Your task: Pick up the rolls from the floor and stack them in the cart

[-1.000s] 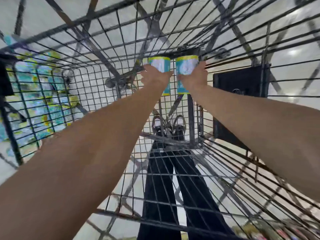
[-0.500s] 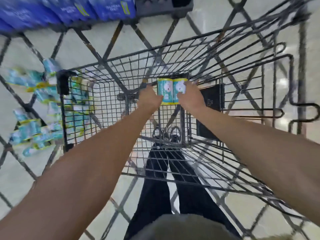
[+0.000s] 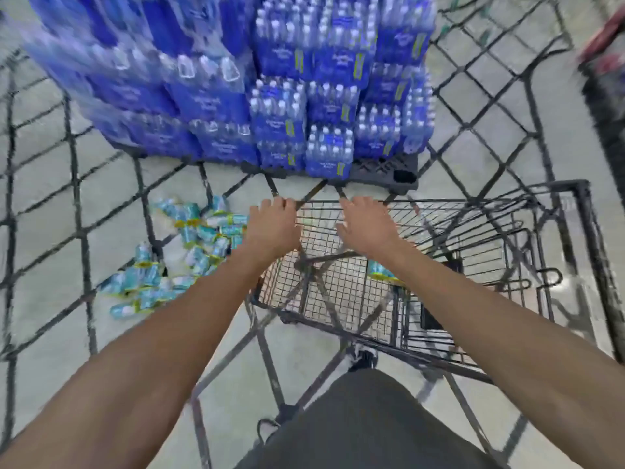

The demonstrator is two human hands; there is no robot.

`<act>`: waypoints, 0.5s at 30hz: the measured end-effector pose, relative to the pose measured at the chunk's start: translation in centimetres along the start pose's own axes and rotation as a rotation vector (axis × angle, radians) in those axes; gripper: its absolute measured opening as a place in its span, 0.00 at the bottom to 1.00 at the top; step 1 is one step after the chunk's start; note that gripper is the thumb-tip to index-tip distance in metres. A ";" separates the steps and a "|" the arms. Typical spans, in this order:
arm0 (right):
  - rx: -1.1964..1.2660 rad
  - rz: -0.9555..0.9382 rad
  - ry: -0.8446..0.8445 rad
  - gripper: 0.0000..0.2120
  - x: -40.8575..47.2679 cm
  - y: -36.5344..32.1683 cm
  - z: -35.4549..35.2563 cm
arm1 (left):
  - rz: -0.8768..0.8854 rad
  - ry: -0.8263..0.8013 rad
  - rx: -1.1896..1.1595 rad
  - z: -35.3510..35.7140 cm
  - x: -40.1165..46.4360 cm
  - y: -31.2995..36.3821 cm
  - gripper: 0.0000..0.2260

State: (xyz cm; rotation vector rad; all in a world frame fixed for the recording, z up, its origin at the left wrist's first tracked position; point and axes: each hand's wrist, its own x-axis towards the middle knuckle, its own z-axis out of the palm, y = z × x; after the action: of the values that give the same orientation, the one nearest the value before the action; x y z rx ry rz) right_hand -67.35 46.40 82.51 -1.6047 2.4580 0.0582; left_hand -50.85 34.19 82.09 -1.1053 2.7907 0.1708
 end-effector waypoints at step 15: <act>-0.022 -0.397 -0.077 0.31 -1.0 -37.3 7.0 | -0.449 -0.066 -0.077 5.4 -25.1 -33.4 0.27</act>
State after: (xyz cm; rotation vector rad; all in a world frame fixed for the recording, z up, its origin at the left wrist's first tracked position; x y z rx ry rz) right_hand -31.96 33.09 78.84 -2.0253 2.0463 0.0835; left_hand -9.33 27.72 79.15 -1.6722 2.4187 0.2601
